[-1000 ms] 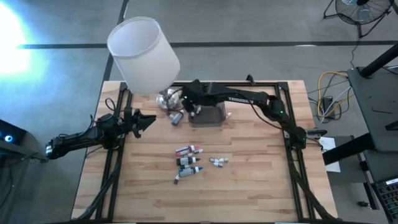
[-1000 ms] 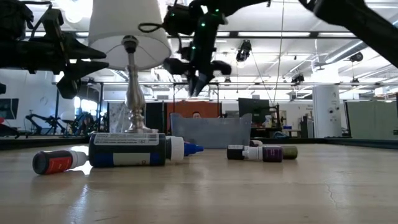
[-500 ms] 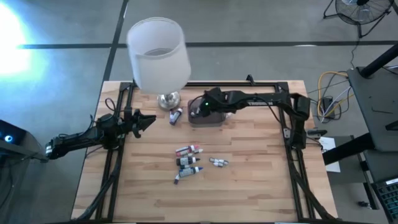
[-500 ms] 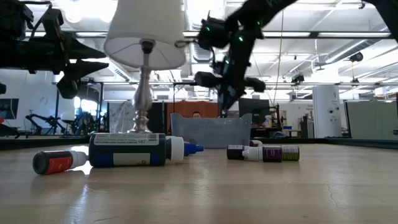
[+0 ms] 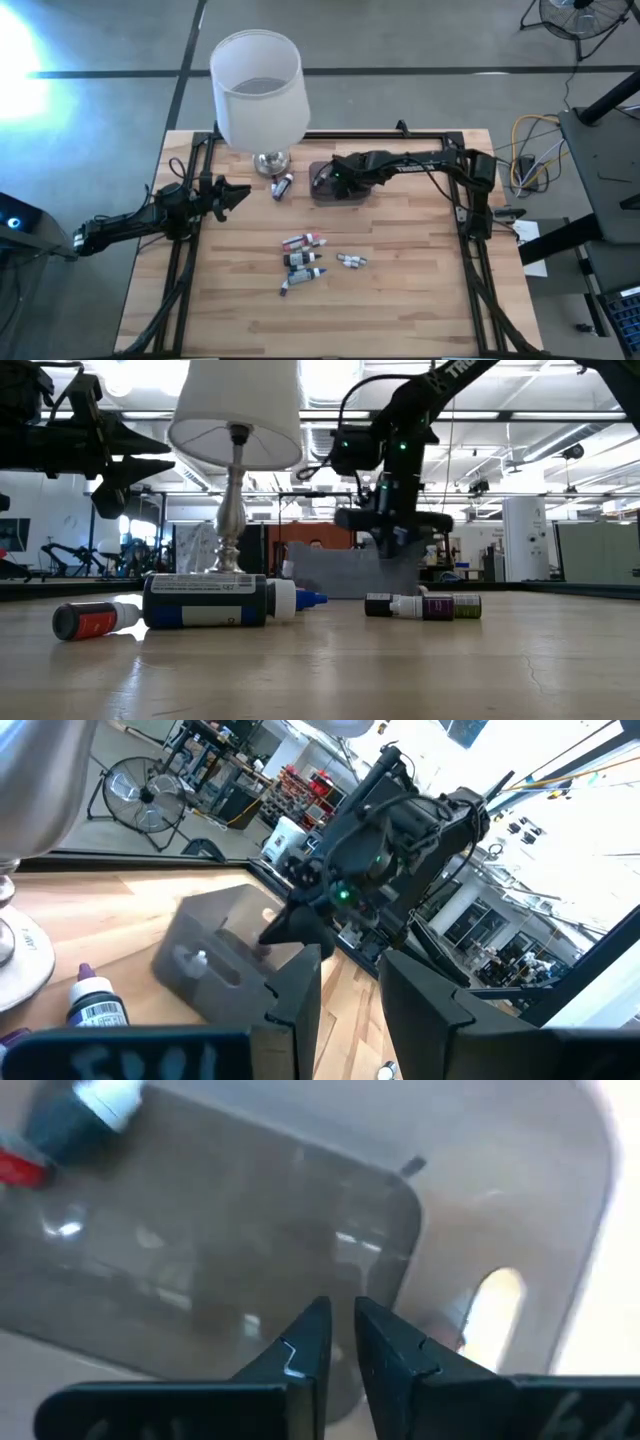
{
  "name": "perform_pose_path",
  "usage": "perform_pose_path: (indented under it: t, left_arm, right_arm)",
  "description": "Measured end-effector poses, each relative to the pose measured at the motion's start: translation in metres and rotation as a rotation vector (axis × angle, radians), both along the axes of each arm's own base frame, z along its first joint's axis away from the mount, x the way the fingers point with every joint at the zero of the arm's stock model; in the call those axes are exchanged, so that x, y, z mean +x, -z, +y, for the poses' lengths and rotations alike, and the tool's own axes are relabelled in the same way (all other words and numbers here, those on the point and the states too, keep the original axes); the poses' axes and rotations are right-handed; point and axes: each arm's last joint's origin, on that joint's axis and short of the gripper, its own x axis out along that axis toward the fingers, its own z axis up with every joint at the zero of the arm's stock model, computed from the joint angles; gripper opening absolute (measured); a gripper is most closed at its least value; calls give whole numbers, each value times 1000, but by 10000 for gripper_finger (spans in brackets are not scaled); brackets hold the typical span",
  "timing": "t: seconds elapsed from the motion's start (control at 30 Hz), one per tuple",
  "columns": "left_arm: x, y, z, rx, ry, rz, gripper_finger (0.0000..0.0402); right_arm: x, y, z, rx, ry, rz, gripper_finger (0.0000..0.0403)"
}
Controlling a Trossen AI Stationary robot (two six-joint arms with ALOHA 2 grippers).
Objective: Pick & Place food coloring
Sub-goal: Adjust the bin on the table
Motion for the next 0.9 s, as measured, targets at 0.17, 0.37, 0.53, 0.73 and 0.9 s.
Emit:
perform_pose_path:
  t: [0.17,0.37,0.53,0.73,0.9]
  left_arm:
    - [0,0,0,0,0,-1,85]
    - [0,0,0,0,0,0,85]
    - [0,0,0,0,0,0,85]
    - [0,0,0,0,0,0,85]
    - [0,0,0,0,0,0,85]
  right_arm:
    - [-13,-2,3,-2,26,62,43]
    - [-7,-25,2,-31,-18,-65,43]
    - [19,-43,1,-123,-464,-157,44]
    - [29,-34,-7,-181,-866,49,74]
    - [40,-27,-10,-241,-1211,193,116]
